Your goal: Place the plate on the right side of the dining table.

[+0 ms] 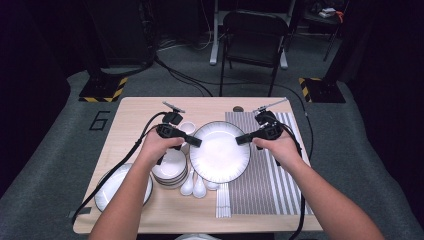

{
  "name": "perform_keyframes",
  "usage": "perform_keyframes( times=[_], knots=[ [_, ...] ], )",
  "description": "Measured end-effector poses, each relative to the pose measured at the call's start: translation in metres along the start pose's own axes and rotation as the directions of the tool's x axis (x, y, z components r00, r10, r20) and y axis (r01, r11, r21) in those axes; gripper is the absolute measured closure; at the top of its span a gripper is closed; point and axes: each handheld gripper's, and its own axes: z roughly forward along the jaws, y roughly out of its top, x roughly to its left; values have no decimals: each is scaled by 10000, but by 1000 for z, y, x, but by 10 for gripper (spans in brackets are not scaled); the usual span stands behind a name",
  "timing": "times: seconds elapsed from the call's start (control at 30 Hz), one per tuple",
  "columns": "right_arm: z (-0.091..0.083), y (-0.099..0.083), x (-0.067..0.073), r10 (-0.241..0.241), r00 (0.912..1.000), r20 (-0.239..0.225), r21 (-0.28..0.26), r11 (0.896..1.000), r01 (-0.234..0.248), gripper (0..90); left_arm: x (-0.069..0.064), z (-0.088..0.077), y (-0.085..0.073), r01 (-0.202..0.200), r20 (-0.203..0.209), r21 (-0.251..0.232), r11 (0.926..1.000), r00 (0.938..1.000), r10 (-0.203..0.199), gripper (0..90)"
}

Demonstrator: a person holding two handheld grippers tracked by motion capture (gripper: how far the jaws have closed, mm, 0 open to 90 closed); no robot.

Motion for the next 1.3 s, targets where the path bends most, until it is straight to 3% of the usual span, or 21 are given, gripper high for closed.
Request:
perform_keyframes(
  times=[0.77,1.3],
  knots=[
    [-2,0,-2,9,9988,484,434,9991,-30,831,1,2,0,69,-101,-209,9998,9999,-71,813],
    [-5,-2,-14,494,9966,657,458,9976,-525,831,2,1,1,-18,-424,-243,9997,9991,8,756]
  ],
)
